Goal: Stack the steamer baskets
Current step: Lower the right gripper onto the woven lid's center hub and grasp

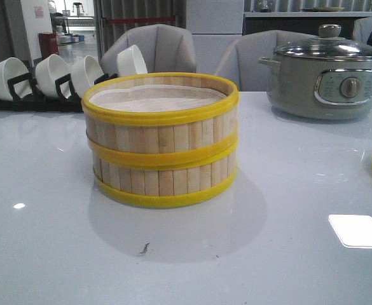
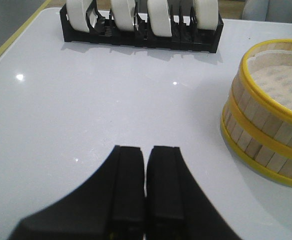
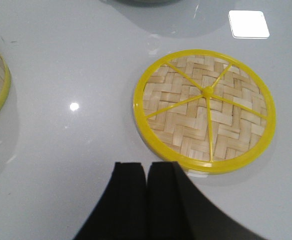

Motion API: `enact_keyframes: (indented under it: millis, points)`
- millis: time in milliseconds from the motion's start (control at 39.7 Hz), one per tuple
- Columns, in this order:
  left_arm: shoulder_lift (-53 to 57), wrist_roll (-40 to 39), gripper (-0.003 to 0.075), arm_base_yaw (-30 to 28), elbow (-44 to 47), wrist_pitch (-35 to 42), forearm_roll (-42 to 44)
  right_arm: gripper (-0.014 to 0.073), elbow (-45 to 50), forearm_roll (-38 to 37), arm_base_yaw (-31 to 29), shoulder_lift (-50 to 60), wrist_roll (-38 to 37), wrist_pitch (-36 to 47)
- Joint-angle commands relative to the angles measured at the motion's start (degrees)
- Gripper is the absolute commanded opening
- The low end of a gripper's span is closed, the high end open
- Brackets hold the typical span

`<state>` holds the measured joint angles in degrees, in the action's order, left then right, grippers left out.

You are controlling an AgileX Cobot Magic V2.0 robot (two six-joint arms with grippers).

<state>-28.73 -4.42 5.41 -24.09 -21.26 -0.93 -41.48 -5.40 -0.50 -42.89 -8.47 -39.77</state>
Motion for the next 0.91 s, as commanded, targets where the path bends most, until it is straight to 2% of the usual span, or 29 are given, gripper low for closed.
enact_keyframes:
  millis: [0, 177, 227, 429, 605, 883]
  points:
    - [0.0, -0.5, 0.0085, 0.1, -1.5, 5.0, -0.4, 0.0072, -2.0, -1.4, 0.0, -1.3, 2.3, 3.8]
    - [0.0, -0.5, 0.0085, 0.1, -1.5, 5.0, -0.4, 0.0264, -2.1, -1.6, -0.1, -7.7, 3.7, 8.8]
    - [0.0, -0.5, 0.0085, 0.1, -1.5, 5.0, -0.4, 0.0289, -2.1, -1.6, -0.1, -10.0, 3.7, 10.4]
    - [0.0, -0.5, 0.0085, 0.1, -1.5, 5.0, -0.4, 0.0288, -4.0, -1.9, -0.4, -19.5, 3.7, 16.7]
    - [0.0, -0.5, 0.0085, 0.1, -1.5, 5.0, -0.4, 0.0288, -8.9, -1.9, -2.9, -27.5, 3.6, 16.7]
    - [0.0, -0.5, 0.0085, 0.1, -1.5, 5.0, -0.4, 0.0288, -16.1, -1.9, -10.3, -36.1, 3.6, 16.2]
